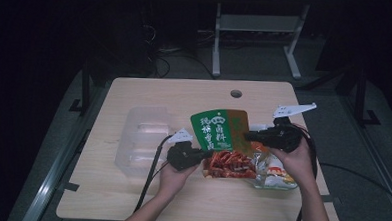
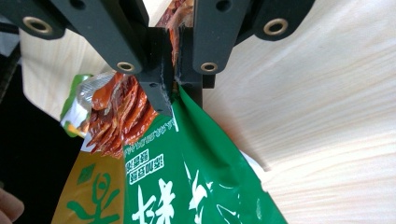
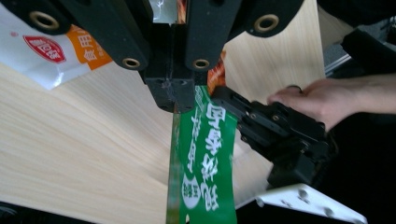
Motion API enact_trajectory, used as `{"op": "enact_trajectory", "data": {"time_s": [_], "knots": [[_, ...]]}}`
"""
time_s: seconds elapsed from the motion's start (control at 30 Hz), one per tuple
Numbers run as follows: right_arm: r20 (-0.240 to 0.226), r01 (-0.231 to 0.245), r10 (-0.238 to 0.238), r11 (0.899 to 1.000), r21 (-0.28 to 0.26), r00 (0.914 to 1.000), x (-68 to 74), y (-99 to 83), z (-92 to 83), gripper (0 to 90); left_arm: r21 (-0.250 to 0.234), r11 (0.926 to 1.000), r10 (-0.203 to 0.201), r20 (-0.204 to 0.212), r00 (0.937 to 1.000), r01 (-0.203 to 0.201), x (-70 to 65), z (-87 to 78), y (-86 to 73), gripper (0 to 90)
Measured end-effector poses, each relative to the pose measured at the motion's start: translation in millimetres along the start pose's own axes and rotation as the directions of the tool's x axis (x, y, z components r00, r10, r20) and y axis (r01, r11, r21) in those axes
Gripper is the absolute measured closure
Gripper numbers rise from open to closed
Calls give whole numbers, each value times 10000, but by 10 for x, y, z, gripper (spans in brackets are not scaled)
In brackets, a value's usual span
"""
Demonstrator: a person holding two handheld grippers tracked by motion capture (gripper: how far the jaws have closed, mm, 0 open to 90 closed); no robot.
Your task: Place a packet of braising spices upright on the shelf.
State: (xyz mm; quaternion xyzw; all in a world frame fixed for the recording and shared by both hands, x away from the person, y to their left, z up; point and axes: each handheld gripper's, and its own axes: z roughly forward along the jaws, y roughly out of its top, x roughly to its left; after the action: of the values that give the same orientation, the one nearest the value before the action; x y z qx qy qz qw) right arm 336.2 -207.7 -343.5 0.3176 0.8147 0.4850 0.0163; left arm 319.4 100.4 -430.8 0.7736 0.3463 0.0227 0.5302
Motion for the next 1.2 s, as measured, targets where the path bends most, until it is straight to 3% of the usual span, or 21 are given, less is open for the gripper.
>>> {"op": "enact_trajectory", "data": {"time_s": [0.13,0.27,0.4,0.47,0.57,0.7,0.83,1.03,1.2], "knots": [[131,126,-134,9980,621,9998,21,-5,131,764,28,9998,216,-107,9997,-216,-10,3,2,860],[49,28,-32,9960,896,10000,21,-21,268,732,121,9989,463,-77,9989,-463,-36,10,-2,861],[-180,-288,306,9951,949,9994,-17,-86,383,781,339,9958,861,-186,9961,-855,-63,8,6,860],[-122,-308,321,9949,960,9994,-32,-114,409,863,360,9957,857,-174,9962,-851,-51,-5,3,858],[-275,-331,357,9955,884,9990,-36,-125,410,883,282,9965,789,-198,9967,-784,-58,-32,-7,837],[-470,-240,280,9963,827,9985,-8,-121,404,889,122,9961,881,-447,9951,-876,-121,-99,-6,625],[-710,-120,168,9976,680,9973,34,-105,391,891,334,9889,1470,-812,9858,-1447,-222,-158,-38,514],[-694,276,-247,9988,412,9973,171,-43,357,892,359,9877,1549,-816,9846,-1524,-256,-294,-93,434],[-486,586,-570,9977,328,9972,286,17,327,893,567,9819,1852,-925,9783,-1805,-268,-404,-171,388]]}}
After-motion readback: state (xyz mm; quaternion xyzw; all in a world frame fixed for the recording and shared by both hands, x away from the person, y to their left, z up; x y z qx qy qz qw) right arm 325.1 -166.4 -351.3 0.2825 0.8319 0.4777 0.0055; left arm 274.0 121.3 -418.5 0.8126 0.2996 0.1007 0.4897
